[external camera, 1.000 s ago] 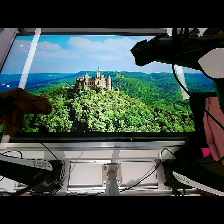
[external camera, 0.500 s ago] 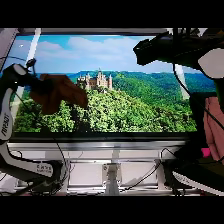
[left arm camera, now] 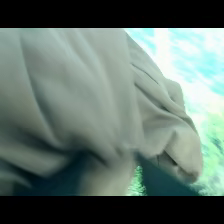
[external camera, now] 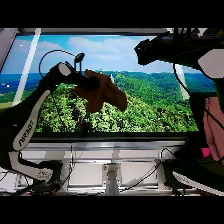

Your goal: Fold the clothes and pants, and hang the long-sleeved shirts on hangers.

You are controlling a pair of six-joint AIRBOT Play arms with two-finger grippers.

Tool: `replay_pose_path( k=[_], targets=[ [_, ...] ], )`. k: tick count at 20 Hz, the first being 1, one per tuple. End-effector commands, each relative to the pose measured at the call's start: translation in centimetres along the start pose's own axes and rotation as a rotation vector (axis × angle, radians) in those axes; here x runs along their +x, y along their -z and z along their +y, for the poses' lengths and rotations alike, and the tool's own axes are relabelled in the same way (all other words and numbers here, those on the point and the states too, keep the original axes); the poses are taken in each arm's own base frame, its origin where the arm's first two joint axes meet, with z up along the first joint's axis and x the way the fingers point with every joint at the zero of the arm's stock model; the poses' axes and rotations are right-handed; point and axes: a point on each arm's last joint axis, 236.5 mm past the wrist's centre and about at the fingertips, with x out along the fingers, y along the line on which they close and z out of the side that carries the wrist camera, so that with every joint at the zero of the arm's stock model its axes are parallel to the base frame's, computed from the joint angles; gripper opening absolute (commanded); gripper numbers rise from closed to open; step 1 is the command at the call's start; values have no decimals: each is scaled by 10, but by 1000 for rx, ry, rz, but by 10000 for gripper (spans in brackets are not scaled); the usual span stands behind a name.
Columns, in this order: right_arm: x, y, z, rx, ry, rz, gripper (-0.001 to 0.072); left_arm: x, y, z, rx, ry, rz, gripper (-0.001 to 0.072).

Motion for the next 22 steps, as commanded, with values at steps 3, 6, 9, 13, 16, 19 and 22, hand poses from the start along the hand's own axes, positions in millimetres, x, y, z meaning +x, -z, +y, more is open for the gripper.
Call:
replay_pose_path(
  k=[3, 6, 9, 13, 16, 19, 22],
  targets=[
    [0, 5, -1, -1, 3, 20, 425, 12, 20, -40, 98, 45, 47, 699],
    [0, 11, -4, -9, 18, 48, 424, -11, 13, -19, 213, 38, 46, 699],
    [0, 13, -9, -20, 39, 54, 424, -46, -5, 21, 198, 3, 6, 698],
    [5, 15, -12, -38, 50, 66, 424, -90, 10, 83, 393, 3, 76, 697],
    [22, 24, -11, -47, 49, 103, 425, -111, 23, 117, 586, 13, 119, 619],
    [43, 37, -11, -50, 47, 150, 424, -116, 23, 138, 680, 5, 111, 496],
    [59, 48, -10, -129, 38, 192, 424, -103, 30, 147, 786, 35, 138, 505]
  ],
)
